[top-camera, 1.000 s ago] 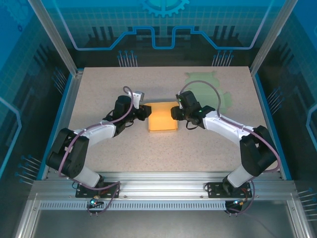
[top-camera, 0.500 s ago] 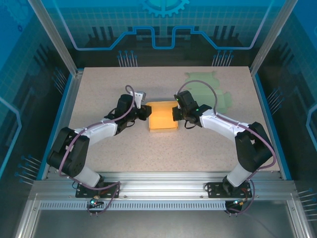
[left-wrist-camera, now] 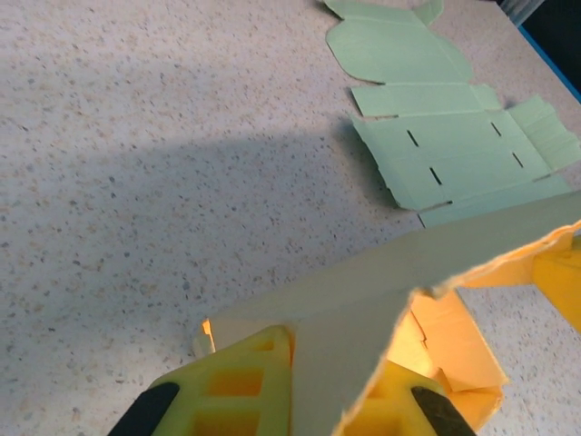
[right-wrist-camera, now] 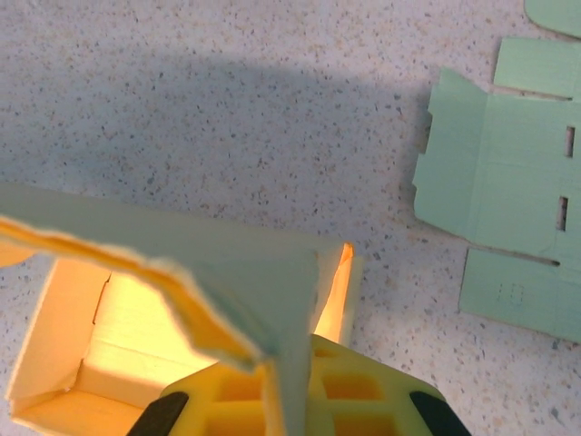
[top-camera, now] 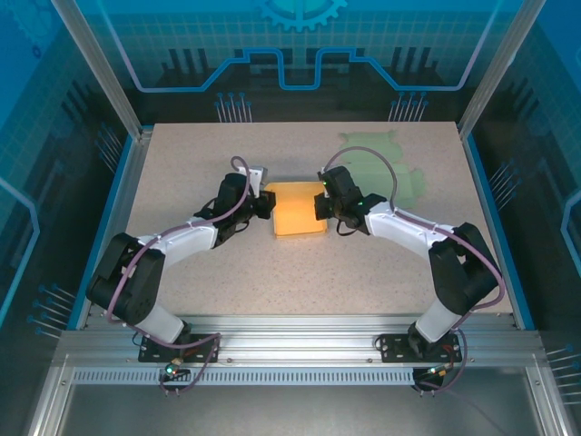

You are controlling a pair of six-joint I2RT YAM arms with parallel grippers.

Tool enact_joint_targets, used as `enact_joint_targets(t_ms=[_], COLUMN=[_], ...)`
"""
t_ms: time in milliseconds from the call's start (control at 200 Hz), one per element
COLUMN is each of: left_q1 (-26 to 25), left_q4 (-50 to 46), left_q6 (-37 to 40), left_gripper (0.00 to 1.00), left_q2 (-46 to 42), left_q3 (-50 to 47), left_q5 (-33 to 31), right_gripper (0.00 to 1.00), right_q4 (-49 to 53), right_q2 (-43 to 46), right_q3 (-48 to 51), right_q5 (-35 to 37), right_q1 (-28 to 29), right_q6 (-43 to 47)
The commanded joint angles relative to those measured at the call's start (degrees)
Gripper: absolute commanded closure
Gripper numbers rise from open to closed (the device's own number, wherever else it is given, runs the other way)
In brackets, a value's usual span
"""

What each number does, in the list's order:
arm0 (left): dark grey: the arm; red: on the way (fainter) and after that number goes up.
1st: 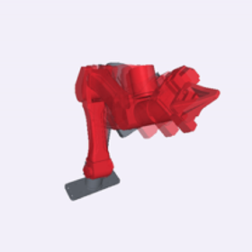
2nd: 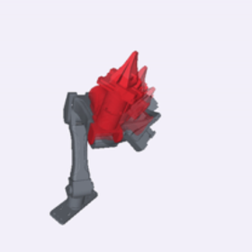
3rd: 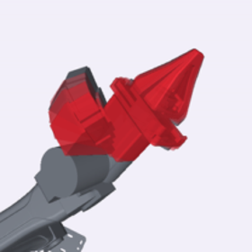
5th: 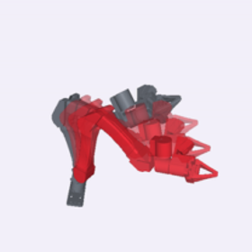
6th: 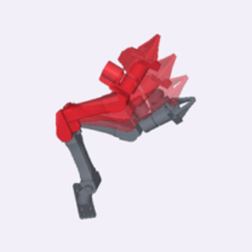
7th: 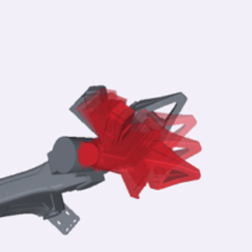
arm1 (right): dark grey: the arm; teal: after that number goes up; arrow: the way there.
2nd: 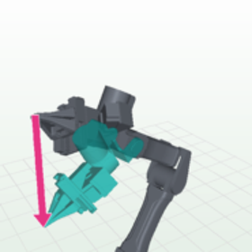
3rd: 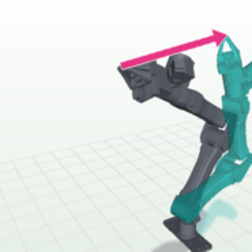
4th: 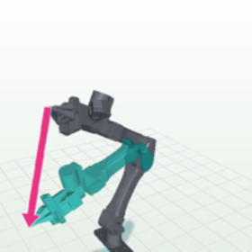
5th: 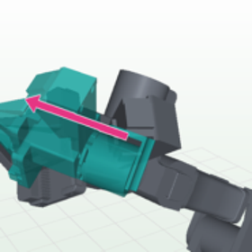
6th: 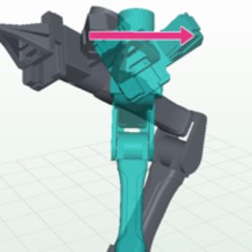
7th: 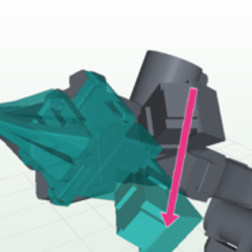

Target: Fold the paper box

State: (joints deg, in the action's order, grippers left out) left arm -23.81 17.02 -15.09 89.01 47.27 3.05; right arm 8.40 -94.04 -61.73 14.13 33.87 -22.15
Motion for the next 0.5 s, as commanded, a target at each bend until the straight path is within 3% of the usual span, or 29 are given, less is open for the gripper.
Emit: enact_joint_targets(t_ms=[0, 210, 495], left_q1=[-1.32, -1.31, -2.26], left_q4=[11.09, 22.23, 36.3], left_q6=[-2.42, -3.21, -11.41], left_gripper=[1.0, 1.0, 1.0], left_q2=[0.32, 2.3, 8.23], left_q3=[-1.59, -3.63, -8.99], left_q5=[1.73, 0.83, 2.5], right_gripper=[1.0, 1.0, 1.0], right_q4=[-9.28, -15.23, -17.9], right_q2=[-2.29, -7.46, -9.63], right_q3=[1.4, -0.02, 2.08], right_q5=[-2.43, -2.61, -2.52], right_q1=[1.99, 2.17, 2.18], right_q6=[2.02, 2.55, 2.03])
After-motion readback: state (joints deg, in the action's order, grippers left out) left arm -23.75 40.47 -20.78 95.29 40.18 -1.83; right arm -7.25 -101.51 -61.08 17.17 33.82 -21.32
